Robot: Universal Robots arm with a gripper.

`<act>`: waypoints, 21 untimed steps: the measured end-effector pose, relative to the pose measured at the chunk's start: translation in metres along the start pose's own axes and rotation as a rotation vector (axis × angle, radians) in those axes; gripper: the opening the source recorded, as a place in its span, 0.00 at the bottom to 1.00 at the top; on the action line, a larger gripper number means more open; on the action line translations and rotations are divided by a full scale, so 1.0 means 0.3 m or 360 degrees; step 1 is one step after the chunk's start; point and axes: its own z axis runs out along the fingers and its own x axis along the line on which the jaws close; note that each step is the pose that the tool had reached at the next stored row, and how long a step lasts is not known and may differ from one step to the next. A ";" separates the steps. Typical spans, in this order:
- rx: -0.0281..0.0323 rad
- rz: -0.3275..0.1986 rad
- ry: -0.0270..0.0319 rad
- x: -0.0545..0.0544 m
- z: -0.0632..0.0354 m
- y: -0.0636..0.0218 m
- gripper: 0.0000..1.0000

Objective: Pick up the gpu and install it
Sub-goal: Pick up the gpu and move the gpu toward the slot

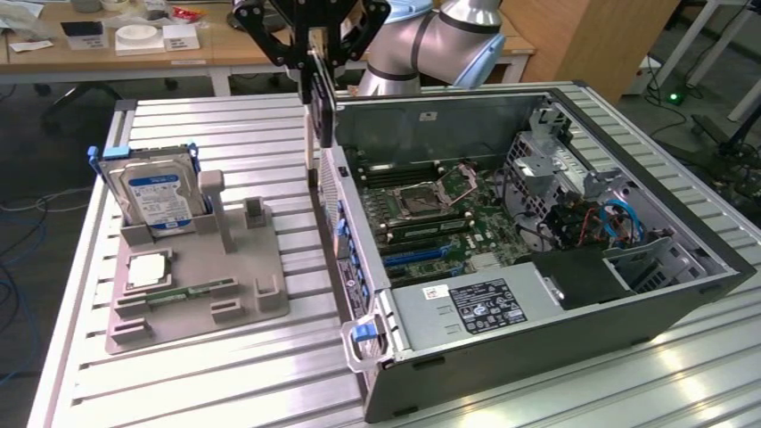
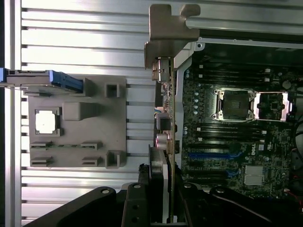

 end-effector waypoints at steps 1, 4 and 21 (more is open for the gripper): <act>0.00000 0.0000 0.00001 -0.002 0.000 0.000 0.28; 0.00000 0.0000 0.00002 -0.006 0.000 0.000 0.28; 0.00000 0.0000 0.00000 -0.028 0.001 -0.001 0.28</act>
